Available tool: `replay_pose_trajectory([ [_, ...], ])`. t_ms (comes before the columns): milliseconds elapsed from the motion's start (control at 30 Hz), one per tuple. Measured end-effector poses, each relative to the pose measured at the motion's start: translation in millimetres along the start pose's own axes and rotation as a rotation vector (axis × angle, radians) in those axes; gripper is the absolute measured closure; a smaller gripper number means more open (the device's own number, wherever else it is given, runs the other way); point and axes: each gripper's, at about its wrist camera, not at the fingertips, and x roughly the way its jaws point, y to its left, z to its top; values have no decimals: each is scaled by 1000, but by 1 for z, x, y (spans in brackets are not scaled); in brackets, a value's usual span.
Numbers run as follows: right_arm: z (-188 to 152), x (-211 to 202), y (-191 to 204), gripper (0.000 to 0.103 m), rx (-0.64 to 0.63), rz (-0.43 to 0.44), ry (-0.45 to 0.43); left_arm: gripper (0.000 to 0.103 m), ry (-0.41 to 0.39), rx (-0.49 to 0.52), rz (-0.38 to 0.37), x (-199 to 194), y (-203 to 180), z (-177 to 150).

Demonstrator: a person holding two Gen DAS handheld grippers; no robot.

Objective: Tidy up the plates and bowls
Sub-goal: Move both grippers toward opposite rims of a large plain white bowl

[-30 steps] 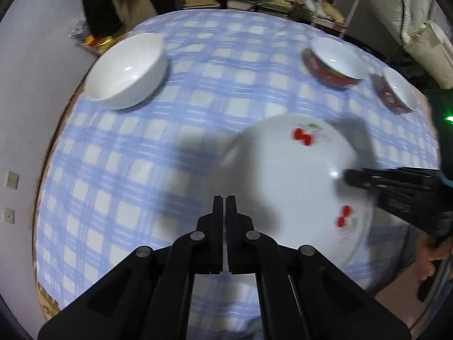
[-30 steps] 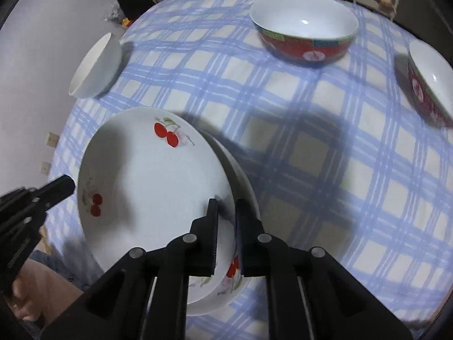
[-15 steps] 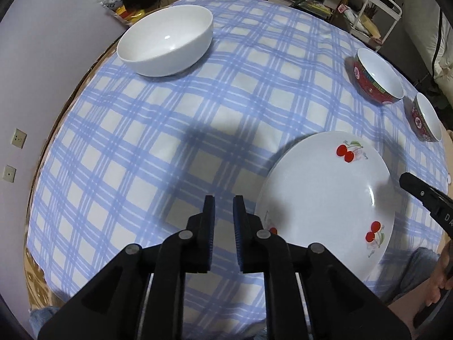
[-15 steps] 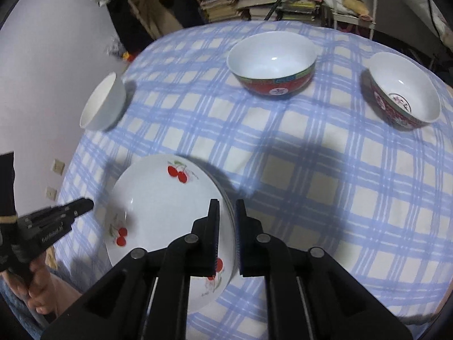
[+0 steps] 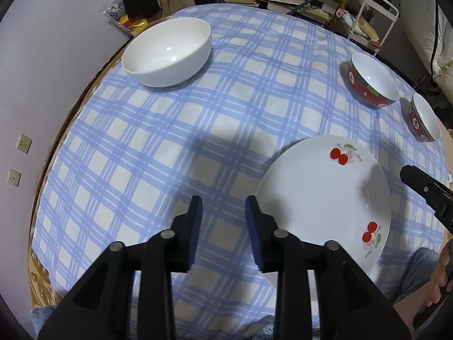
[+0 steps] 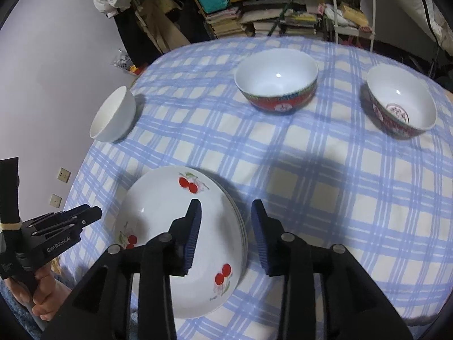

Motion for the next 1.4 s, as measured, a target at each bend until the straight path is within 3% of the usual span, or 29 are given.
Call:
replay_pose_trajectory([
  [100, 1, -7, 3, 33, -6, -2, -46, 62, -15, -15, 9, -4, 4, 1],
  [200, 2, -13, 6, 19, -16, -23, -80, 49, -33, -8, 29, -9, 6, 2],
  [400, 12, -19, 14, 2, -37, -10, -132, 20, -54, 4, 83, -15, 12, 13],
  [667, 42, -10, 35, 0, -92, -18, -130, 17, -48, -107, 77, -20, 52, 43],
  [900, 83, 2, 71, 0, -182, -3, -154, 17, -117, -213, 103, -28, 98, 82],
  [1100, 115, 20, 101, 0, -209, -8, -198, 17, -207, -237, 138, -30, 122, 105],
  [1300, 145, 40, 122, 0, -215, 65, -161, 17, -235, -271, 133, -14, 139, 119],
  [1400, 151, 48, 134, 0, -247, 73, -162, 17, -227, -312, 94, -3, 147, 122],
])
